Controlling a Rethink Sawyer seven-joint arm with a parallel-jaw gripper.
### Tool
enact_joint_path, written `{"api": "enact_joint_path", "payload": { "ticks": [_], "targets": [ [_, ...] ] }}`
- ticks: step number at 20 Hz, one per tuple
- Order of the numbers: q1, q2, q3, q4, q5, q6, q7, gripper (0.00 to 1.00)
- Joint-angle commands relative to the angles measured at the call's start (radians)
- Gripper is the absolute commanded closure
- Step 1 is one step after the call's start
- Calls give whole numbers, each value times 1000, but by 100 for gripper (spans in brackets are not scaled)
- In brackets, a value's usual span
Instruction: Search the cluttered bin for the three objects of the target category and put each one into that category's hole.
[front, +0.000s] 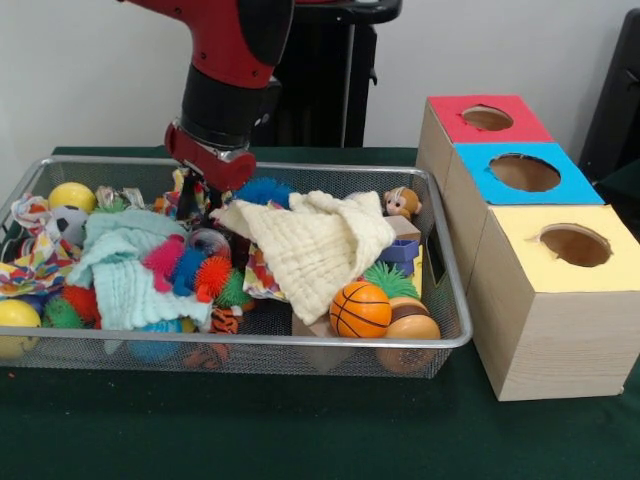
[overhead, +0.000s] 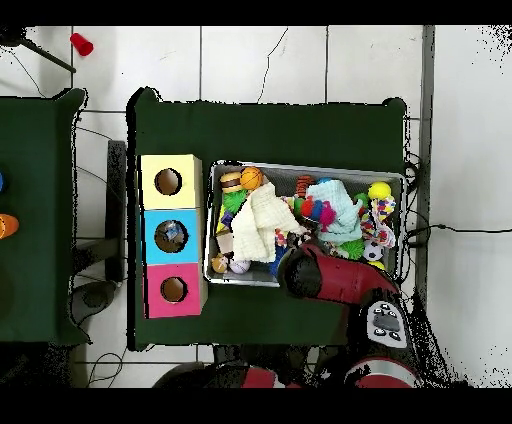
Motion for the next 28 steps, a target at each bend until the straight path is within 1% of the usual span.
{"api": "enact_joint_path", "payload": {
  "ticks": [1,5,8,10,13,16,18,21,23,28],
  "targets": [
    [-2,121,122,-47,-37,-22,15,100],
    [-8,116,137,-37,-32,-16,16,100],
    [26,111,114,-43,-19,-10,35,100],
    [54,104,95,-50,-7,11,45,100],
    [97,27,74,-36,12,100,43,100],
    [147,-60,46,-47,33,245,22,100],
    [170,-104,33,-64,45,337,12,100],
    [189,-136,28,-94,52,435,6,100],
    [184,-146,43,-121,56,484,2,100],
    [196,-152,63,-135,64,523,34,100]
  ]
}}
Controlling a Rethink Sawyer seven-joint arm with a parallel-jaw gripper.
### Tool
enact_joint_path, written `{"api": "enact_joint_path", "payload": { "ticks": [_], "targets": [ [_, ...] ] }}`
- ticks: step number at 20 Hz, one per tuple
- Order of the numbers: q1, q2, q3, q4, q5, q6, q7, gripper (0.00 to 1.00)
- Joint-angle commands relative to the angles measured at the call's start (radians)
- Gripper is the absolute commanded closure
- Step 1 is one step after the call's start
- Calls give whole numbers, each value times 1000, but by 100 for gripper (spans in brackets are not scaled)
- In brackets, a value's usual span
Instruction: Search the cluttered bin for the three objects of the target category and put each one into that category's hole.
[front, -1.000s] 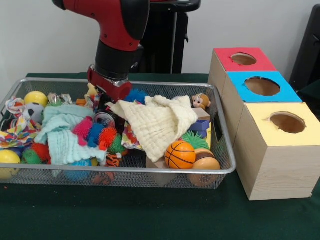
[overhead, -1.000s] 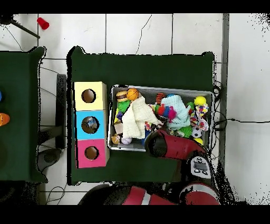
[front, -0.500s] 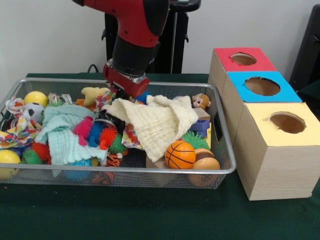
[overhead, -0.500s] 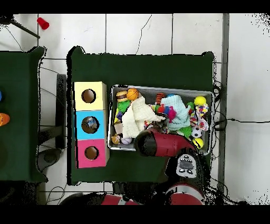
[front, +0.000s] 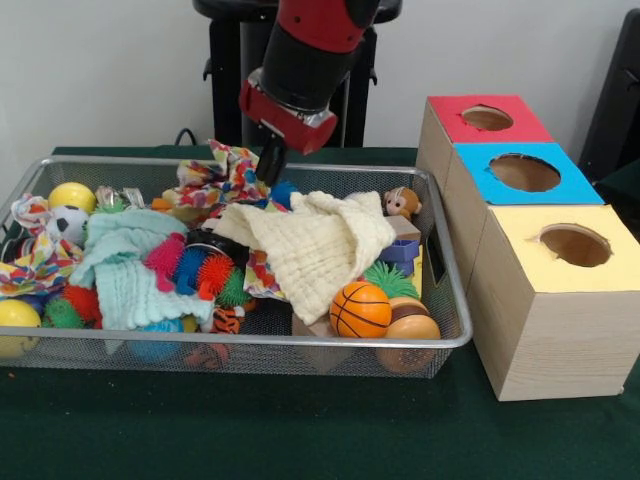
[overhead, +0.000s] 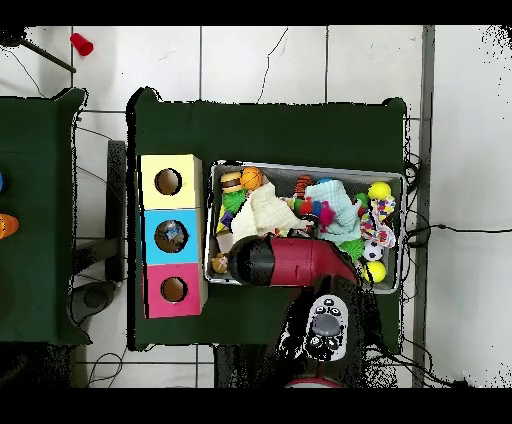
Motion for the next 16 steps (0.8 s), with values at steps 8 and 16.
{"api": "enact_joint_path", "payload": {
  "ticks": [8,16],
  "targets": [
    [60,5,64,-120,73,126,119,100],
    [95,39,9,-123,49,101,128,100]
  ]
}}
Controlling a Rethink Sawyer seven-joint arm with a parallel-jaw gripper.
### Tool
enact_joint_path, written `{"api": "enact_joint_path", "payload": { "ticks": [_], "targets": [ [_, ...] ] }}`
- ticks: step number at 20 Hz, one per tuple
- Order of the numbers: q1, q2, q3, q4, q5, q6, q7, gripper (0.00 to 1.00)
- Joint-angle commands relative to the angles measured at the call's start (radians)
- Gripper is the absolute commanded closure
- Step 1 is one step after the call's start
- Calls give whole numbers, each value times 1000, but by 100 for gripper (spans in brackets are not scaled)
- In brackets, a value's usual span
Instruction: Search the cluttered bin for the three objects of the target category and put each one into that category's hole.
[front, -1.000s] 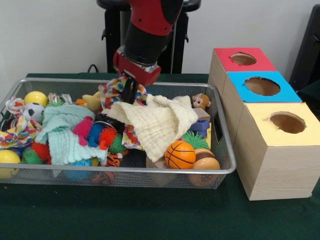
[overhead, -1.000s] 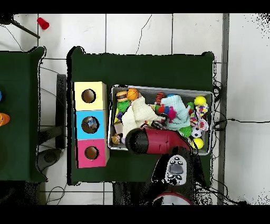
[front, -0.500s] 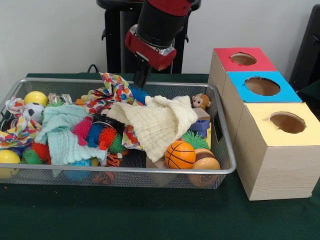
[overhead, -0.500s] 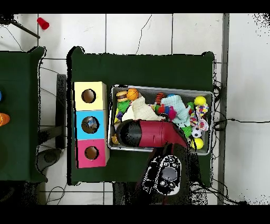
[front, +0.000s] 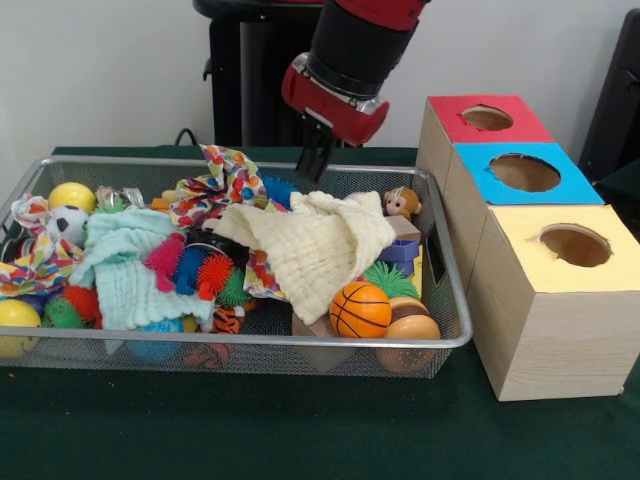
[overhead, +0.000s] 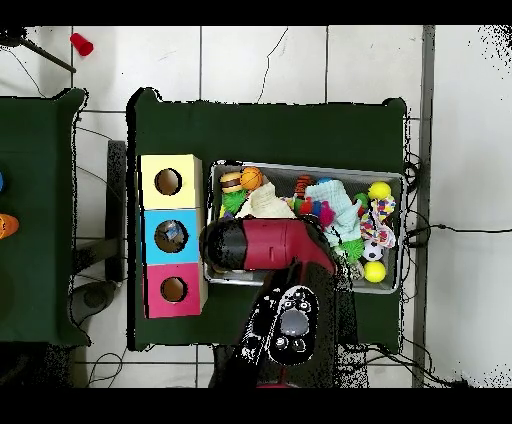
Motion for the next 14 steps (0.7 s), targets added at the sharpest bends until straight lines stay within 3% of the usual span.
{"api": "enact_joint_path", "payload": {
  "ticks": [1,2,3,10,14],
  "targets": [
    [11,66,3,-37,2,18,124,100],
    [12,69,-5,-36,-7,8,120,100],
    [14,74,-17,-35,-7,11,118,0],
    [19,95,-77,-23,-14,13,141,0],
    [21,121,-108,7,-11,-37,168,0]
  ]
}}
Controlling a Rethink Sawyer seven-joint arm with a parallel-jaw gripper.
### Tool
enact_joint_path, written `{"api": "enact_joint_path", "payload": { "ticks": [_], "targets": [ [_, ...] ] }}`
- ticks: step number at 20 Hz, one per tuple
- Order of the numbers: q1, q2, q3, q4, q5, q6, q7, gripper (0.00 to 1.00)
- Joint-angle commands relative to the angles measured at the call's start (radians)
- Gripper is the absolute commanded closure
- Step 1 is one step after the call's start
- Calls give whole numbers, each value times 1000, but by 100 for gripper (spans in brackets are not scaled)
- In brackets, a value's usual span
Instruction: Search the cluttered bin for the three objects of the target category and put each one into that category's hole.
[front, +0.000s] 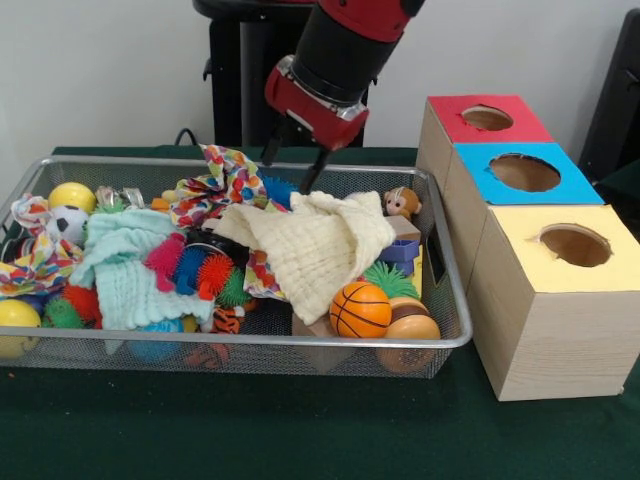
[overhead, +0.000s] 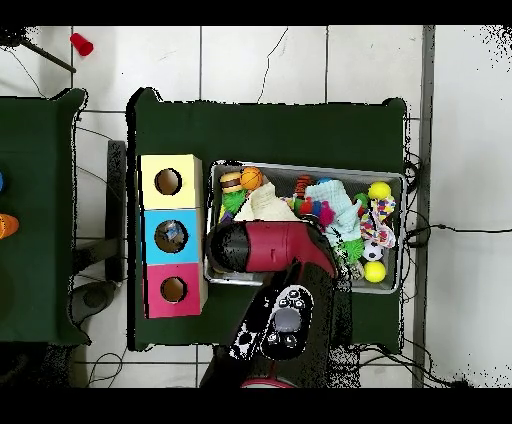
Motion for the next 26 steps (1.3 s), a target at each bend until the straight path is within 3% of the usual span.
{"api": "enact_joint_path", "payload": {
  "ticks": [1,5,12,18,26],
  "targets": [
    [-14,78,-27,29,-7,-50,169,0],
    [-22,120,-35,43,-2,-109,179,0],
    [-74,212,2,52,16,-109,132,0],
    [-129,256,53,50,29,-41,68,0],
    [-177,321,93,-18,14,-10,6,0]
  ]
}}
